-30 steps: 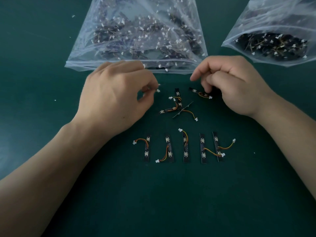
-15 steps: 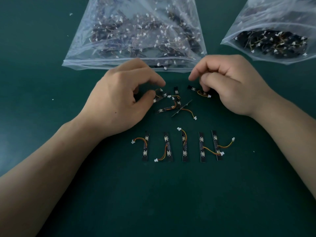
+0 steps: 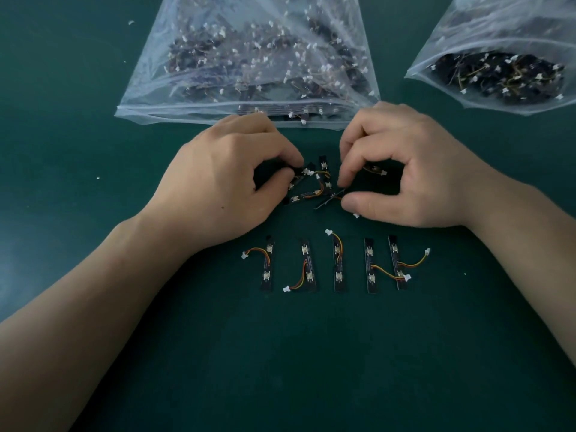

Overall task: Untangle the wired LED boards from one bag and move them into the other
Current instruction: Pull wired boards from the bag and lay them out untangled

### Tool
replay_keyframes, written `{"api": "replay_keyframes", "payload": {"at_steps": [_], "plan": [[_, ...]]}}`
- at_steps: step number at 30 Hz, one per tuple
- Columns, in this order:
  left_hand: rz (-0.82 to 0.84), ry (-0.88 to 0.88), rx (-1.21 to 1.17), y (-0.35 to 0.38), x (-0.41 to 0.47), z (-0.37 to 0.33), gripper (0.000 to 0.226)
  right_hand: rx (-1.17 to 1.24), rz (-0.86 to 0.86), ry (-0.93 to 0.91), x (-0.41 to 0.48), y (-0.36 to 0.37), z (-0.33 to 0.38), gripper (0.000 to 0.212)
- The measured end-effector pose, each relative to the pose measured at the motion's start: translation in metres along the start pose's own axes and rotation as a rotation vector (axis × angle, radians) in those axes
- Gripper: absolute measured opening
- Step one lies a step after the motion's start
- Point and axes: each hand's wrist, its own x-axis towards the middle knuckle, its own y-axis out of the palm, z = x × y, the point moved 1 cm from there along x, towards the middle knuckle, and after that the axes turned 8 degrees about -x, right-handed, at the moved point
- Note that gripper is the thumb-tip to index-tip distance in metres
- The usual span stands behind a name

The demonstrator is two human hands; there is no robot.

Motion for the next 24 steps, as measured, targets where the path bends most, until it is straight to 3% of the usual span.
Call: {"api": "replay_keyframes", "payload": {"at_steps": [4,8,11,15,24], "plan": [[-0.043,0.001,-0.002,-0.001,0.0006,-0.0006,0.02,-0.009,0.004,0.003,0.0,-0.0005,0.0002,0.003],[-0.011,0.136,-0.041,-0.0024,0.001,-0.001,0.029,-0.011,0.028,0.015,0.0005,-0.0031,0.0012,0.01],[0.06,0.192,-0.032,-0.0005,0.0012,-0.0026,0.017,0.024,0.027,0.041,0.0006,-0.0049,0.0019,0.017],[0.064,0.174,0.005,0.0001,0.0004,-0.003,0.008,0.009,0.042,0.047,0.0009,-0.0036,0.0027,0.016],[0.079,0.161,0.019,-0.0009,-0.0002,-0.0074,0.02,-0.003,0.076,0.068,0.0019,-0.0031,0.0025,0.016]]}}
